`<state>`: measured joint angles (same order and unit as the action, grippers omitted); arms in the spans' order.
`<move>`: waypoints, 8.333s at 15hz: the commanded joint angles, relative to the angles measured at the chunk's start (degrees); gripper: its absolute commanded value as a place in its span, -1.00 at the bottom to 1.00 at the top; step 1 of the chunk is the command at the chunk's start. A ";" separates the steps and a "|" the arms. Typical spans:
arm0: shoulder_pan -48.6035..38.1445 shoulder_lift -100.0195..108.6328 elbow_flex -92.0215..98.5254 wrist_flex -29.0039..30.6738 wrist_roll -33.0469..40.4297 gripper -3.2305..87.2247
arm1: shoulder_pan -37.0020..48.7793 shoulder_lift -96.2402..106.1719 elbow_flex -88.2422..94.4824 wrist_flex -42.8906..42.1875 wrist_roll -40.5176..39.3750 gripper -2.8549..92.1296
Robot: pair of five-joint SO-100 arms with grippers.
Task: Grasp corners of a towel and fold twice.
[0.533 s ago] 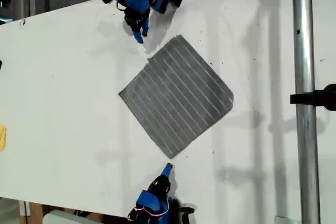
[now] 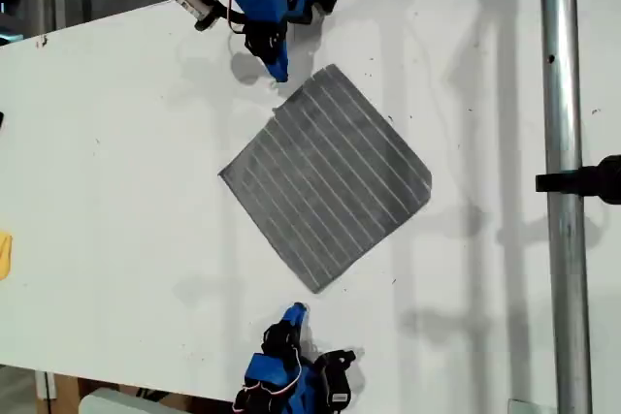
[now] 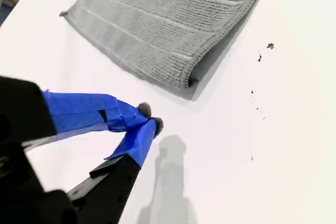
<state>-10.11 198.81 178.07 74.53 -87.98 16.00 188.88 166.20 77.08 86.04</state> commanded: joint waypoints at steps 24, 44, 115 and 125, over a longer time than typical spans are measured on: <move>14.41 -91.76 -70.93 -24.52 -2.81 -1.00 | -1.23 -59.33 -53.09 -7.21 -19.78 -0.95; 19.51 -136.32 -92.11 -35.16 -12.66 -0.99 | -0.79 -101.60 -50.98 -23.91 -16.35 -0.95; 28.65 -118.30 -109.25 4.83 4.31 -0.46 | -41.92 -100.46 -49.31 -19.69 2.37 -0.94; 31.03 -140.27 -118.65 -0.53 3.34 -0.43 | -42.01 -100.20 -49.57 -19.78 2.20 -0.94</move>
<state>20.39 57.74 62.49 74.97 -84.20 -26.72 87.45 117.07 57.83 88.95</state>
